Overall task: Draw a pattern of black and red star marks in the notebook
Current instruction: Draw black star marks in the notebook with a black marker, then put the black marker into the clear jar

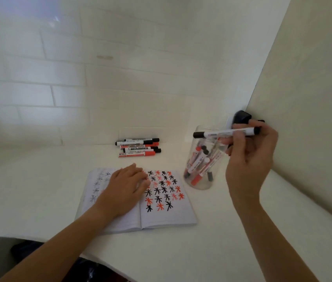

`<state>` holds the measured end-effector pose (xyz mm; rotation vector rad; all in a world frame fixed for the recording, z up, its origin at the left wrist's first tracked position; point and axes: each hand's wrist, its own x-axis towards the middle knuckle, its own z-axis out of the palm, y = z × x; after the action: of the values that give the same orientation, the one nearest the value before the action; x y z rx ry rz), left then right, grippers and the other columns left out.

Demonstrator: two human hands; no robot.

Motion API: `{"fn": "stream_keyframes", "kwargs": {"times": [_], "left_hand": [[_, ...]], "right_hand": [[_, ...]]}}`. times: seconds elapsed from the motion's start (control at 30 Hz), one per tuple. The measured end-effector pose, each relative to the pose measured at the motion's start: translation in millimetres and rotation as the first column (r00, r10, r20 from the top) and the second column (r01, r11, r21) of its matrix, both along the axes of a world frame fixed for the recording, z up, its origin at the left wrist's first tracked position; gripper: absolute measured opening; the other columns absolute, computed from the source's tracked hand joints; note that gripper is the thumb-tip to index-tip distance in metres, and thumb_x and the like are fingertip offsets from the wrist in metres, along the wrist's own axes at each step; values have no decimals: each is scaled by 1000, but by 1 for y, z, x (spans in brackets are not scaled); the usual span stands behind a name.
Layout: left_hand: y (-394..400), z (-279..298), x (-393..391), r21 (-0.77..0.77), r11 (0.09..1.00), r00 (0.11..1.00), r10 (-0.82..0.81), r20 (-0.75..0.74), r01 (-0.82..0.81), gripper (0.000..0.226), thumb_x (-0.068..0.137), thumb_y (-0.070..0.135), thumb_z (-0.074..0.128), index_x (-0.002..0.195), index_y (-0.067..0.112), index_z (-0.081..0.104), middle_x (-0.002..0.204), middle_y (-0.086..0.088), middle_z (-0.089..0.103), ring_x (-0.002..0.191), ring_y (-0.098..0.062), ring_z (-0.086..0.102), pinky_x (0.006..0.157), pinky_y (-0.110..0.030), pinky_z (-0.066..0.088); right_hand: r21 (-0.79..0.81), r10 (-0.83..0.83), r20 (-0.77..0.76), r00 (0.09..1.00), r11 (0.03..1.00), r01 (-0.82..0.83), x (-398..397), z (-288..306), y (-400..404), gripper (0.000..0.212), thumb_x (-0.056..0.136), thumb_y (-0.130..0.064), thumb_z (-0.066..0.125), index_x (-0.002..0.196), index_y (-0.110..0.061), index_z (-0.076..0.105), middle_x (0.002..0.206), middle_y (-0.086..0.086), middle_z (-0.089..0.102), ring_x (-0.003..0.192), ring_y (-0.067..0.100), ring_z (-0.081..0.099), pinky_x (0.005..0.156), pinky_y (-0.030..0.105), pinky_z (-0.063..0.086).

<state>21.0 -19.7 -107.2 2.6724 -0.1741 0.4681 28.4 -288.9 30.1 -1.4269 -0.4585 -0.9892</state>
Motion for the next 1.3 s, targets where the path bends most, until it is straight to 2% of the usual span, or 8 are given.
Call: {"fn": "stream_keyframes", "kwargs": {"times": [0.27,0.4,0.5,0.73,0.87,0.97,1.13,1.3], "left_hand": [[1,0,1,5,1000,1000,6,17,-6,71,90,65,14,137,34,56,147,16,49,148,-6,24,117,-29,12],[3,-2,2,15,1000,1000,8,16,-8,61,95,59,21,138,34,55,147,16,48,148,-5,24,117,-29,13],[4,-2,2,25,1000,1000,4,-1,-4,59,96,57,22,139,34,54,148,16,47,148,-6,23,119,-32,13],[3,-1,1,32,999,1000,-15,-2,15,67,93,61,14,139,34,53,148,16,46,149,-6,21,120,-34,14],[3,-1,2,-16,1000,1000,-12,0,12,61,94,60,20,137,34,54,146,17,47,148,-6,22,119,-34,14],[4,0,2,-42,999,1000,-11,1,11,60,94,59,22,136,33,56,144,17,49,148,-5,23,119,-34,15],[1,1,1,4,1000,1000,-8,22,8,53,97,52,23,134,32,56,143,13,48,146,-9,27,116,-30,10],[0,-1,-1,70,998,999,2,-34,0,66,92,56,8,141,35,46,155,14,35,153,-9,9,124,-51,-1]], "right_hand": [[-362,-297,68,952,882,301,50,19,-11,22,107,-13,50,127,-13,58,95,3,66,76,11,61,70,16,47],[-708,-435,1,900,635,308,75,1,-3,33,107,-30,40,92,-14,64,69,-3,58,73,23,58,75,45,52],[-813,-509,-13,860,506,287,74,-1,0,49,109,-33,40,69,-14,60,67,-4,54,93,27,56,92,47,39],[-925,-563,36,825,293,240,74,1,0,62,107,-52,27,82,-17,72,84,-1,71,104,26,55,98,44,34],[-842,-517,108,849,406,355,72,-11,4,53,100,-52,34,114,-13,68,111,8,71,109,32,60,95,48,42],[-677,-419,339,842,514,528,59,-21,20,26,97,-26,55,113,-9,66,119,10,66,113,31,58,95,45,45],[-829,-24,212,977,525,193,52,-45,76,20,92,-11,52,107,-10,64,109,3,63,100,17,57,85,28,52],[-925,-62,-180,982,349,-148,94,-84,117,37,101,-7,48,135,-15,60,134,1,59,119,18,52,99,31,48]]}}
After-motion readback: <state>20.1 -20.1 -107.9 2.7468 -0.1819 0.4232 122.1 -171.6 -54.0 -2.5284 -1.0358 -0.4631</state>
